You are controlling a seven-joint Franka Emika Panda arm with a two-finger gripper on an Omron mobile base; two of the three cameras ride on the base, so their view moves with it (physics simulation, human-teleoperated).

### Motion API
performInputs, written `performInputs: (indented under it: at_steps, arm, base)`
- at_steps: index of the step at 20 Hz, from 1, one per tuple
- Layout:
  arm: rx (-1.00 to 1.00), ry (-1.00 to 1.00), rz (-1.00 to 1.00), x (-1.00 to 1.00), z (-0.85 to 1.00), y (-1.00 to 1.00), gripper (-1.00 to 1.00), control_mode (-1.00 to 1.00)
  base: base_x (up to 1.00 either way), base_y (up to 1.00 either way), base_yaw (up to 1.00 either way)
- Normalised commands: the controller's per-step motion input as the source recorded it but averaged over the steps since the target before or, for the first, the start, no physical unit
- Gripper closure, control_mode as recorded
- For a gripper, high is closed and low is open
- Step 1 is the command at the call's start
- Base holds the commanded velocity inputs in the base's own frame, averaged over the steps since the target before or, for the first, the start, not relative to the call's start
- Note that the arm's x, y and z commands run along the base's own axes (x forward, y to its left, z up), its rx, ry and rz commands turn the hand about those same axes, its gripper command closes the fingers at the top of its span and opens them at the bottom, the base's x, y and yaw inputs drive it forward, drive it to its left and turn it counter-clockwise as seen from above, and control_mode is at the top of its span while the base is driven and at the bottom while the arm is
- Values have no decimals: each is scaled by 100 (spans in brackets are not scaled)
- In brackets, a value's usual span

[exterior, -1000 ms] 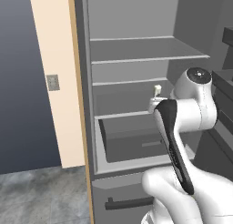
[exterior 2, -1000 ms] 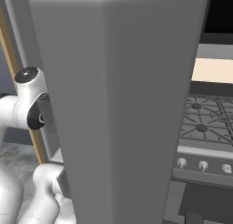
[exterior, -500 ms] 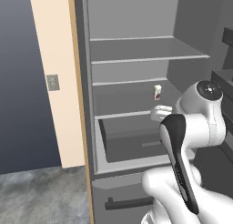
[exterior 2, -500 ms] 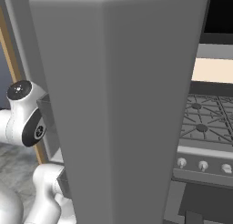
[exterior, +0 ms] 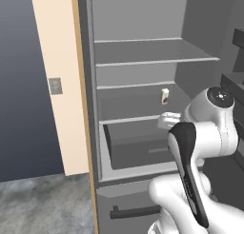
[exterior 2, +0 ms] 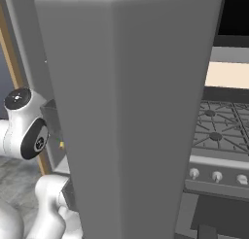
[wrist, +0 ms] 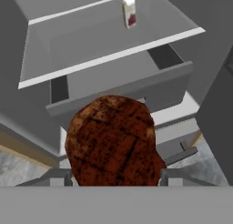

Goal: Pick steak from the fridge and place it on the plate on the counter.

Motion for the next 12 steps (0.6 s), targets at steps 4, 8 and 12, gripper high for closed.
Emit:
performInputs:
  at_steps: [4, 8, 12]
  arm:
    - [0, 0, 0, 0, 0, 0, 100, 100]
    - [0, 0, 0, 0, 0, 0, 100, 100]
    - [0, 0, 0, 0, 0, 0, 100, 100]
  base:
    - [-41, 38, 0]
    - [-45, 56, 0]
    - [-51, 57, 0]
